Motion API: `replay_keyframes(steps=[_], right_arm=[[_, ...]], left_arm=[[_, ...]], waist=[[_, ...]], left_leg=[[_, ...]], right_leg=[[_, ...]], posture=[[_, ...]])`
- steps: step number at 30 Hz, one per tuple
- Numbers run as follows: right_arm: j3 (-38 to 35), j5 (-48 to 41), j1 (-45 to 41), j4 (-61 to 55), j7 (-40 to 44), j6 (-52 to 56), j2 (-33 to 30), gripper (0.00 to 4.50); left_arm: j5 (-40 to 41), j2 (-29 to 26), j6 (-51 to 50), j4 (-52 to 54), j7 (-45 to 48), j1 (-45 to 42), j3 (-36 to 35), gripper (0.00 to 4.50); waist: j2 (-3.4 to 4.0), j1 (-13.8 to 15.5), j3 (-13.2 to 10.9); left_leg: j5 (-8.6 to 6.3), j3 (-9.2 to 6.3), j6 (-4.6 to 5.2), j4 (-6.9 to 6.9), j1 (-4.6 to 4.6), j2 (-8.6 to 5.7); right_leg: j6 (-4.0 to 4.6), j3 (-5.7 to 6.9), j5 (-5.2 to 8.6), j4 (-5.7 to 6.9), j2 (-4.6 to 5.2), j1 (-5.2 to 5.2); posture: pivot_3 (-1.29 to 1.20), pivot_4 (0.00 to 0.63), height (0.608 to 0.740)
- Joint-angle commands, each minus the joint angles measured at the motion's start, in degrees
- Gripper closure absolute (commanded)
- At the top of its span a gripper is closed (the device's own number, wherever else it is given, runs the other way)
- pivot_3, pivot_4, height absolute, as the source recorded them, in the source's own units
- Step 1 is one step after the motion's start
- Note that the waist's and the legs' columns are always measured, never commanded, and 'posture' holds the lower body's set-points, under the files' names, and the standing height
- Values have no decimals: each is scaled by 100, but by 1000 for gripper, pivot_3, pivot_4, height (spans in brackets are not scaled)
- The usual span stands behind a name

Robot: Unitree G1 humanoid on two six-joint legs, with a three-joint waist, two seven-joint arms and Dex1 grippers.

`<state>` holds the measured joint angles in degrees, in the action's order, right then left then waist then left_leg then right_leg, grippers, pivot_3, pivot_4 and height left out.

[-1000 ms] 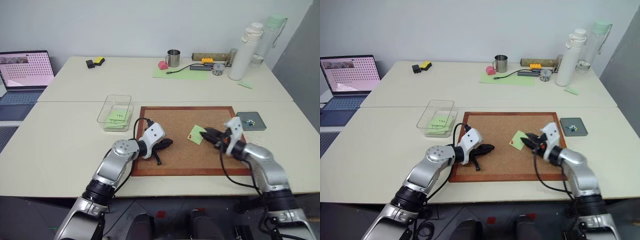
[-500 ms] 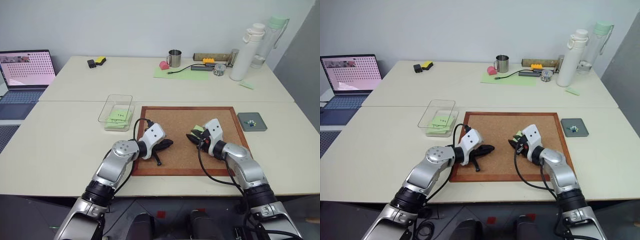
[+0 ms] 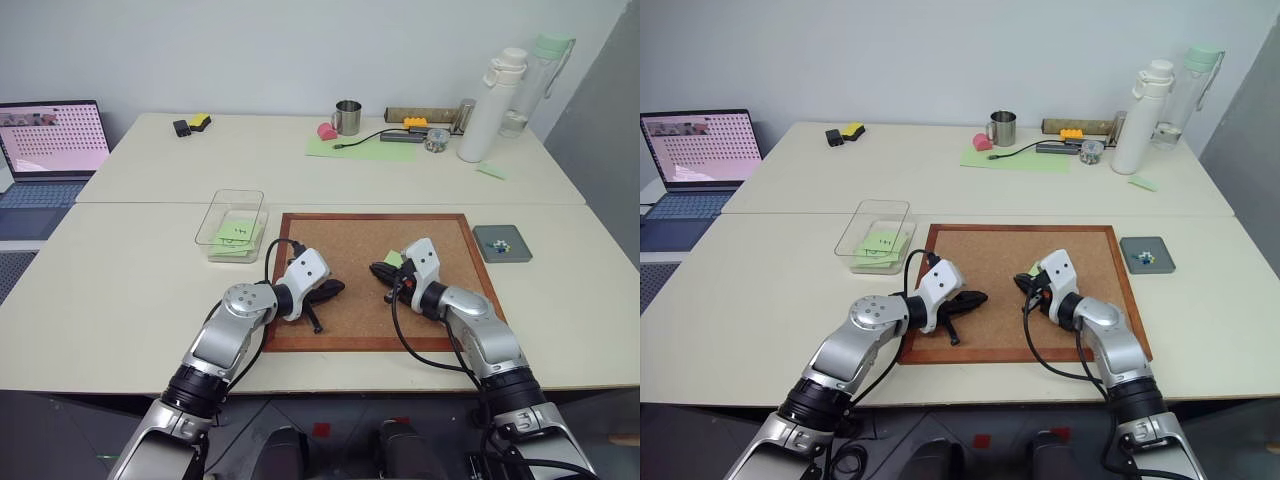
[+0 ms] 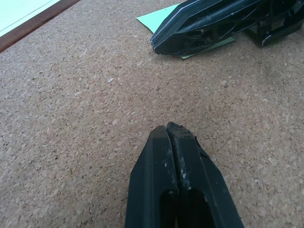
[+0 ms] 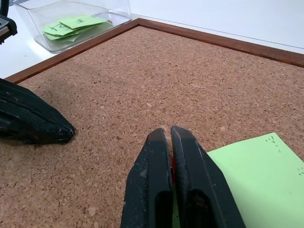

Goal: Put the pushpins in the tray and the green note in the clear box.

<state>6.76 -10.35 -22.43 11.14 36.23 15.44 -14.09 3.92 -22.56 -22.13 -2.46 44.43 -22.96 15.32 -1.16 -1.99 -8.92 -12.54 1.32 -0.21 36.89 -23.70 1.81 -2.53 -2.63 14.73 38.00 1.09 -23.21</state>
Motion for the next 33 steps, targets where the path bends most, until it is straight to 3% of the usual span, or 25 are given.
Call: replay_keyframes(steps=[1,14,26,33], right_arm=[[-53,-54,56,-278,80,-139,-43,4430],[143,149,13,-1467,584,-158,-784,4430],[553,852,1,-1552,1304,-1306,-1819,4500],[760,962,-43,-1907,1617,-1838,-1997,4500]], left_arm=[[-76,-72,-169,-99,20,108,77,4500],[250,199,-256,-132,-48,8,-155,4500],[2704,1143,-2841,215,-317,-866,-1813,2282],[3858,1376,-3998,392,-469,-1101,-2331,2282]], waist=[[0,0,0],[2,24,-4],[-19,33,-23],[-22,18,-26]], left_leg=[[0,0,0,0,0,0],[0,-2,0,0,-8,-4],[0,-5,0,5,-18,-8],[0,-17,-1,4,-16,-7]], right_leg=[[0,0,0,0,0,0],[-1,5,0,-3,3,-2],[-4,9,1,-6,4,-6],[-4,10,1,-3,2,-6]], posture=[[0,150,740],[0,150,740],[0,150,740],[0,150,740]])
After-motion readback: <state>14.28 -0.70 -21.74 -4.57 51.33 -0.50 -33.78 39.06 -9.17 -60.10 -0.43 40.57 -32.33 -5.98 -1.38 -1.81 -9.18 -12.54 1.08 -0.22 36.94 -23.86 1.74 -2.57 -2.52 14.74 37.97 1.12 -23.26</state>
